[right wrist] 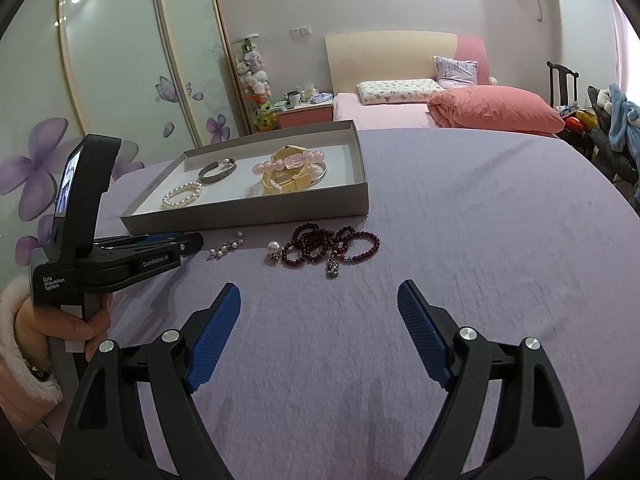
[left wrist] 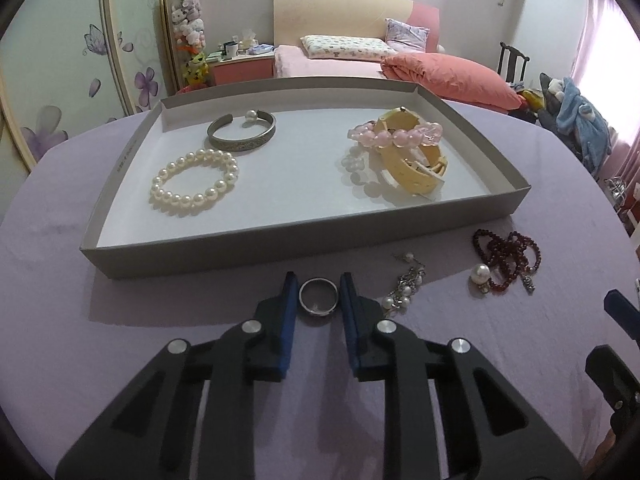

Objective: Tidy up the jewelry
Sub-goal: 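Withdraw both tools and grasp the silver ring with the left tool, then grasp the dark red bead bracelet with the right tool while the left tool holds the ring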

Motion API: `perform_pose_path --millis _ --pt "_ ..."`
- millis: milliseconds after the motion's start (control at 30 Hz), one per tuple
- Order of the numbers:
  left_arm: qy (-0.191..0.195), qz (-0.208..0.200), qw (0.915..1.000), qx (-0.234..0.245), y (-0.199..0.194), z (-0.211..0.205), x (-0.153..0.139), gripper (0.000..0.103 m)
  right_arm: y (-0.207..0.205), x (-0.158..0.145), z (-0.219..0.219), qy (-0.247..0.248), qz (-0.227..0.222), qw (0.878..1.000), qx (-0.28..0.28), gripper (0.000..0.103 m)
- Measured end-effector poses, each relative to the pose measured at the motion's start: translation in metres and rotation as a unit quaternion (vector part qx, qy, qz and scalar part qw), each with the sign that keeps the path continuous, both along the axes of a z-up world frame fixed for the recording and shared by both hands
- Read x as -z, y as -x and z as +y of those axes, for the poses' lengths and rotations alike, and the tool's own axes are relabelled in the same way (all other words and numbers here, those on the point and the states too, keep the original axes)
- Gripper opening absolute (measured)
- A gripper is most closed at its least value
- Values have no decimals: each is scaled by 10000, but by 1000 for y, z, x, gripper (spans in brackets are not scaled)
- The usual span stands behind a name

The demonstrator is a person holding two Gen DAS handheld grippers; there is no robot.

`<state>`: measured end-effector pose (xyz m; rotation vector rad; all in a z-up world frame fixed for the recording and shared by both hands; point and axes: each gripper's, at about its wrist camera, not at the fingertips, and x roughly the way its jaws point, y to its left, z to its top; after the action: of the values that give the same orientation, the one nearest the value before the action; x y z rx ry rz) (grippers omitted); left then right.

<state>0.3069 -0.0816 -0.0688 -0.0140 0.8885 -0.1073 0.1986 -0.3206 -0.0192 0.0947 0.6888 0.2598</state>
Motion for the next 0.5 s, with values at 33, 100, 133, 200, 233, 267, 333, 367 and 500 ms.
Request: perform_pose_path --millis 33,100,133,200,233,267,333,367,500 --pt "55 -2 10000 5 0 2 0 22 0 0 0 -3 0 10000 0 81" --pt "132 -6 9999 3 2 8 -1 22 0 0 0 0 5 10000 1 81" --pt "151 -1 9999 -9 3 10 -1 22 0 0 0 2 6 10000 -2 81" --pt "203 -37 9998 -39 8 21 -3 22 0 0 0 14 17 10000 -5 81" --pt "224 -75 9997 -60 11 26 -5 22 0 0 0 16 26 10000 -11 81" --pt "245 -114 9996 -82 15 33 -6 22 0 0 1 18 34 10000 -16 81" --pt "309 -195 9992 -162 25 50 -10 22 -2 1 3 19 64 10000 -31 81" --pt "337 -225 9990 -202 29 58 -11 22 -3 2 4 25 88 10000 -38 81" --pt "420 -373 9976 -405 46 90 -14 22 -10 4 8 55 196 9998 -17 78"
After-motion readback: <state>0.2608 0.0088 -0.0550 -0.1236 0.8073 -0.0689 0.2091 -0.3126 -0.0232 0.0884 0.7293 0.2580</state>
